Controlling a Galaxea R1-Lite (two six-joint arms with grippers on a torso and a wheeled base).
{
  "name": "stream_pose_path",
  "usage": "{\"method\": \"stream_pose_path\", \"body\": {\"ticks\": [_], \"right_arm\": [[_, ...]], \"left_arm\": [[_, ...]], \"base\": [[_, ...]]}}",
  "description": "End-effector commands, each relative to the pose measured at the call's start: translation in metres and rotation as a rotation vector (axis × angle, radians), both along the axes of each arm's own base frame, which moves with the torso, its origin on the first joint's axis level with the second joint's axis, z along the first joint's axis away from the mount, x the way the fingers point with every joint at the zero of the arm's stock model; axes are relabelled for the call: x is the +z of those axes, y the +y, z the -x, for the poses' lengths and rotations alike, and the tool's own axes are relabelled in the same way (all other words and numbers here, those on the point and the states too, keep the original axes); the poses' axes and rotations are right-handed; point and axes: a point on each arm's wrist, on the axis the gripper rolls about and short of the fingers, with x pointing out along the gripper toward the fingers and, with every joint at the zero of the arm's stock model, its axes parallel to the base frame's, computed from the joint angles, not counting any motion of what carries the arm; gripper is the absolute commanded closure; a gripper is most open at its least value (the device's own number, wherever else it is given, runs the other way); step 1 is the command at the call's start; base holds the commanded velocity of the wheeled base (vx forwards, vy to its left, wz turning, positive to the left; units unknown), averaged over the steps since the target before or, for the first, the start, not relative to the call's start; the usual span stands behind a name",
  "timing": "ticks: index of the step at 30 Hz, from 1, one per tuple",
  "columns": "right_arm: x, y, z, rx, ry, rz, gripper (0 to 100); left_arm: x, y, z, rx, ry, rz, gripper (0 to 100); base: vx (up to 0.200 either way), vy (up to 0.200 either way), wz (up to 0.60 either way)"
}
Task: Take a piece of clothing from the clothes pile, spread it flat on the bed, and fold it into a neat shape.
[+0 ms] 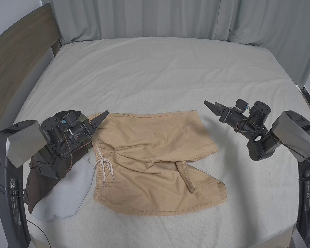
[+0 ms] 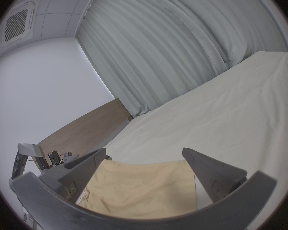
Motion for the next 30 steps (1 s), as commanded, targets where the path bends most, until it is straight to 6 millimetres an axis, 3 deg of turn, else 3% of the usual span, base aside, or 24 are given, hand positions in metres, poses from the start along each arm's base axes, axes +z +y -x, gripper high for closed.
{"method": "stream_pose_path", "body": {"ticks": [1, 8, 9, 14, 16, 17, 20, 25, 30], "right_arm": [[0.011, 0.007, 0.035, 0.021, 0.023, 0.057, 0], [0.006, 0.024, 0.082, 0.077, 0.060, 0.141, 0], [0.005, 0.029, 0.098, 0.099, 0.068, 0.163, 0], [-0.003, 0.034, 0.131, 0.140, 0.100, 0.237, 0], [-0.004, 0.034, 0.134, 0.142, 0.101, 0.242, 0], [-0.008, 0.035, 0.147, 0.160, 0.119, 0.273, 0], [-0.011, 0.034, 0.158, 0.172, 0.143, 0.284, 0], [-0.031, 0.037, 0.184, 0.210, 0.170, 0.307, 0], [-0.042, 0.037, 0.189, 0.222, 0.209, 0.332, 0]], "left_arm": [[-0.008, -0.003, 0.011, -0.003, 0.053, -0.003, 0], [0.005, 0.001, 0.036, -0.001, 0.086, -0.013, 0], [0.010, 0.002, 0.049, -0.001, 0.098, -0.022, 0], [0.019, 0.008, 0.075, 0.014, 0.104, -0.077, 0], [0.019, 0.010, 0.076, 0.019, 0.101, -0.085, 0], [0.026, 0.017, 0.085, 0.043, 0.067, -0.132, 0], [0.036, 0.019, 0.094, 0.046, 0.029, -0.168, 0], [0.059, 0.025, 0.129, -0.098, -0.034, -0.213, 0], [0.067, 0.023, 0.149, -0.188, -0.087, -0.263, 0]], "base": [[0.000, 0.000, 0.00], [0.000, 0.000, 0.00], [0.000, 0.000, 0.00], [0.000, 0.000, 0.00], [0.000, 0.000, 0.00], [0.000, 0.000, 0.00], [0.000, 0.000, 0.00], [0.000, 0.000, 0.00], [0.000, 0.000, 0.00]]}}
